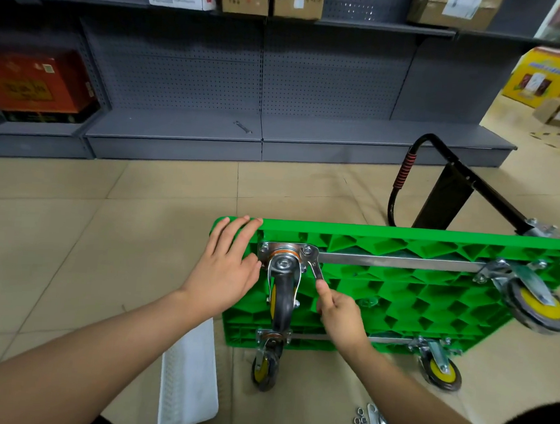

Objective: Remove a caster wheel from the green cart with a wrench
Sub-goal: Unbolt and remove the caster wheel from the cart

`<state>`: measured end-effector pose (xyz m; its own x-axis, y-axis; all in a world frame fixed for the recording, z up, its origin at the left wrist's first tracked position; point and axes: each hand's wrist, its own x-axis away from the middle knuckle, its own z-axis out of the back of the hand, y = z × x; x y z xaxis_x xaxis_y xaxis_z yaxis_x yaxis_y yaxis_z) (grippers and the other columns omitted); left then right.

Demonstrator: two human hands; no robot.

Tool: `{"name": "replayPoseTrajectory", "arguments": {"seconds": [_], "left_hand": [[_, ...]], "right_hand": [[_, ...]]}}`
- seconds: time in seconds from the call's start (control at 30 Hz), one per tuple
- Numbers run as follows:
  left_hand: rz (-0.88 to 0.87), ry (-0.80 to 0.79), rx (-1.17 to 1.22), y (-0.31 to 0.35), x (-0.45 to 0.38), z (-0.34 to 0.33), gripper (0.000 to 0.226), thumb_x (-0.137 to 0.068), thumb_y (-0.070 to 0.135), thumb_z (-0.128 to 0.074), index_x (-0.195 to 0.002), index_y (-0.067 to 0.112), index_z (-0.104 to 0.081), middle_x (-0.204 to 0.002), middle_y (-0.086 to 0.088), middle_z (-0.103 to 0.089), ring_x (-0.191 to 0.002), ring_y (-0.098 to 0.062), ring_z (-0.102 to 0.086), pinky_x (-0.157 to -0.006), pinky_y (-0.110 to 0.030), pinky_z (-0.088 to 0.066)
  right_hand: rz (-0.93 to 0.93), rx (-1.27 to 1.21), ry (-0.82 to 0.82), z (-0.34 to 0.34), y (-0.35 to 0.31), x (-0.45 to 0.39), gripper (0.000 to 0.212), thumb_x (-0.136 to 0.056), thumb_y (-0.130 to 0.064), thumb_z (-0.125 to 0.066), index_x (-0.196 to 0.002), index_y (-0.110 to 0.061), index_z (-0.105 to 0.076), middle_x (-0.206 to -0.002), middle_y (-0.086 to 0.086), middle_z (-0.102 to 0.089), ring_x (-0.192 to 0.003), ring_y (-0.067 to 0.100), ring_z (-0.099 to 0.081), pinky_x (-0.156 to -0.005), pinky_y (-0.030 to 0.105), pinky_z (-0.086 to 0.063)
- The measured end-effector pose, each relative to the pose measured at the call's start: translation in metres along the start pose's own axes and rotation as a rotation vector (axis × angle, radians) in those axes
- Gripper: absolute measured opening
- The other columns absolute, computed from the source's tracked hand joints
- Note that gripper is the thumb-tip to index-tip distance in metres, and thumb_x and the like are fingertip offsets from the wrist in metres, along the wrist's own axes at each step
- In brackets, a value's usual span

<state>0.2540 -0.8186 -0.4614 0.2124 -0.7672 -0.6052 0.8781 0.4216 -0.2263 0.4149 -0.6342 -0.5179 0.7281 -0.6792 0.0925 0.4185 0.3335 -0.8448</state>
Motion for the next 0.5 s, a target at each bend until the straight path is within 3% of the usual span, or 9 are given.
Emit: {"name": "replayPoseTrajectory", "arguments": {"seconds": [0.17,0.27,0.4,0.5], "left_hand": [[-0.009,0.022,-0.045,-0.001,-0.002,-0.003,0.024,-0.088,0.014,-0.054,-0.065,0.005,-0.060,-0.147,-0.024,-0.048,-0.133,-0.046,-0.049,-0.112,-0.061,-0.033],[0.006,0.019,-0.025,-0.001,-0.002,-0.003,0.026,-0.092,0.015,-0.052,-0.069,0.006,-0.059,-0.145,-0.026,-0.049,-0.132,-0.047,-0.048,-0.112,-0.063,-0.032],[0.038,-0.037,0.014,0.004,-0.001,0.002,0.014,-0.097,0.024,-0.057,-0.100,0.014,-0.066,-0.146,-0.027,-0.046,-0.135,-0.049,-0.041,-0.115,-0.064,-0.026],[0.028,-0.090,0.011,0.002,-0.002,0.005,0.037,-0.095,0.030,-0.059,-0.132,0.024,-0.060,-0.148,-0.025,-0.043,-0.138,-0.047,-0.037,-0.117,-0.063,-0.023]], "right_hand": [[0.074,0.182,0.137,0.020,0.007,0.000,0.069,-0.095,-0.065,-0.044,-0.058,-0.007,-0.036,-0.048,-0.001,-0.032,-0.051,0.017,-0.031,-0.055,0.036,-0.033],[0.143,0.321,0.150,0.038,-0.001,0.001,0.066,-0.096,-0.063,-0.044,-0.056,-0.013,-0.027,-0.045,0.000,-0.028,-0.048,0.021,-0.029,-0.053,0.038,-0.026],[0.217,0.523,0.143,0.060,-0.009,-0.001,0.066,-0.090,-0.070,-0.034,-0.055,-0.014,-0.032,-0.046,0.000,-0.034,-0.053,0.030,-0.038,-0.052,0.037,-0.026],[0.277,0.689,0.152,0.075,-0.015,-0.006,0.064,-0.093,-0.070,-0.036,-0.056,-0.018,-0.034,-0.053,-0.001,-0.040,-0.064,0.038,-0.054,-0.054,0.035,-0.033]]}}
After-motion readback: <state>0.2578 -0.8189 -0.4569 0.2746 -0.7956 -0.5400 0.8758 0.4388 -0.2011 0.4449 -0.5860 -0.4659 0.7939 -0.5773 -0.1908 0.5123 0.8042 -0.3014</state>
